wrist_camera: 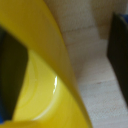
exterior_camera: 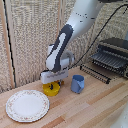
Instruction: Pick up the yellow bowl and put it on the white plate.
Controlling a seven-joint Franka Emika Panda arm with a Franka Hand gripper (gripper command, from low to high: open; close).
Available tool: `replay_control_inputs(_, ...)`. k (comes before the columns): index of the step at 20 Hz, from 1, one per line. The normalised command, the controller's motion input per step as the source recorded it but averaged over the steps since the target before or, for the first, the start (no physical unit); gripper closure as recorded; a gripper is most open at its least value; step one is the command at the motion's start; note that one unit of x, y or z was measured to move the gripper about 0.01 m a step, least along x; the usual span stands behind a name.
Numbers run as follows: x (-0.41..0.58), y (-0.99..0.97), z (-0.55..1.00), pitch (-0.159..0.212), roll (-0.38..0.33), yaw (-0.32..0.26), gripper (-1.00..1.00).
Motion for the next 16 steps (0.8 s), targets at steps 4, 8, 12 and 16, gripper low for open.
replay_control_inputs(4, -0.004, 0.07, 0.03, -0.036, -0.002, 0.0, 1.0)
replay_control_inputs(8, -0.036, 0.19, 0.21, -0.017, 0.005, 0.001, 1.0)
replay_control_inputs(12, 0.0, 0.13, 0.54, 0.071, 0.056, 0.0, -1.0)
replay_control_inputs(16, 0.03, 0.11, 0.79, 0.083, 0.096, 0.001, -1.0)
